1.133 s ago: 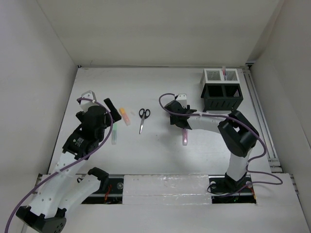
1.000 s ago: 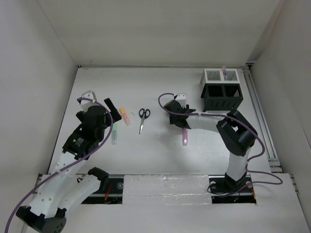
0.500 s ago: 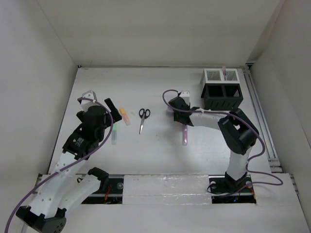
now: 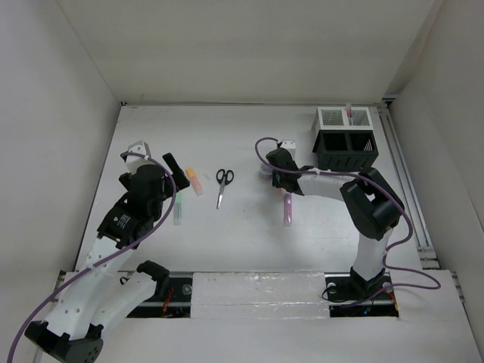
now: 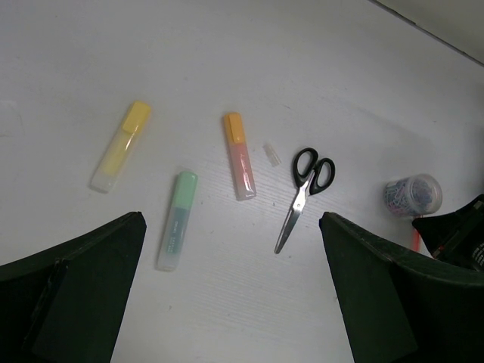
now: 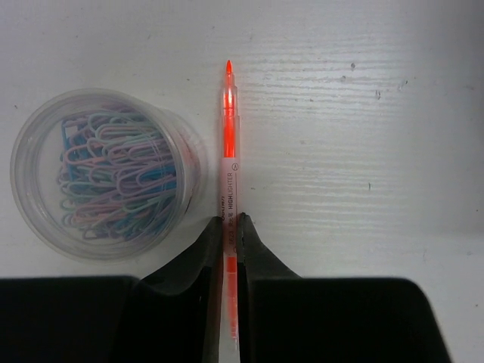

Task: Sort the stationery into containers
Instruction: Pick up the pen from the center of the board, then close the pen cap on the pen.

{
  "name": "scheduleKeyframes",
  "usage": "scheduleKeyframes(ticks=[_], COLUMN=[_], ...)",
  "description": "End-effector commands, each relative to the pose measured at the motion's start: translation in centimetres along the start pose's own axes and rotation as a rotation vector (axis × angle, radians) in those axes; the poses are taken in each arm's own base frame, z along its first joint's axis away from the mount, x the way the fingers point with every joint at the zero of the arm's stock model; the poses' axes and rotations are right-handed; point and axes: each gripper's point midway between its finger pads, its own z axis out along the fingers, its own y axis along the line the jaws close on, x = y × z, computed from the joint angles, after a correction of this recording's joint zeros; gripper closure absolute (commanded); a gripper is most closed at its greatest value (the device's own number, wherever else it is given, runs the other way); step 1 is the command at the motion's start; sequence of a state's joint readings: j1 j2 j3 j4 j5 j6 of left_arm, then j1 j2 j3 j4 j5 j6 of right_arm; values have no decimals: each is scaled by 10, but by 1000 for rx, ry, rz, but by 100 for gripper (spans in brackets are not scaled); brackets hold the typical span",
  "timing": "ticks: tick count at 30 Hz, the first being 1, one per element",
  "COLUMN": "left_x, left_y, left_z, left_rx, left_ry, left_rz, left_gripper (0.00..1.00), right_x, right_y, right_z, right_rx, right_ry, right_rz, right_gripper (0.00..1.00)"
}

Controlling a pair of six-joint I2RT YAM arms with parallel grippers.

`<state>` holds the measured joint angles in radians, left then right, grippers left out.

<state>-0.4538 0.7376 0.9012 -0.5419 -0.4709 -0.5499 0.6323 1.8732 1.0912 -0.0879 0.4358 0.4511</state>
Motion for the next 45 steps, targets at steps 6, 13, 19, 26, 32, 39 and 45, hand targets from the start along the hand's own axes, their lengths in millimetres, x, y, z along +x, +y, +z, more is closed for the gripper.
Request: scheduleKeyframes(ticks=[6, 13, 19, 26, 32, 39, 45], left_x=[-15, -10, -14, 4, 31, 50, 77], left_y=[-8, -7, -35, -74, -81, -87, -84], left_z=[-5, 3, 14, 63, 110, 149, 182], left_rx=[36, 4, 22, -20, -231, -334, -395], left_ry=[-40, -10, 66, 191, 268, 277, 325], left_rz=[-10, 14, -56, -128, -289, -410, -399], left_gripper=[0, 0, 0, 0, 0, 0, 6], right_x=[2, -50, -89, -109, -109, -102, -99], right_y=[-23, -38, -23, 15, 10, 7, 12], right_z=[-5, -51, -106, -177, -214, -220, -221], right_rx=[20, 77, 38, -210, -296, -327, -365], right_ry=[3, -132, -271, -452, -514, -516, -519], right_rz=[30, 89, 29, -89, -110, -113, -117], right_gripper=[100, 100, 100, 100, 100, 100, 100])
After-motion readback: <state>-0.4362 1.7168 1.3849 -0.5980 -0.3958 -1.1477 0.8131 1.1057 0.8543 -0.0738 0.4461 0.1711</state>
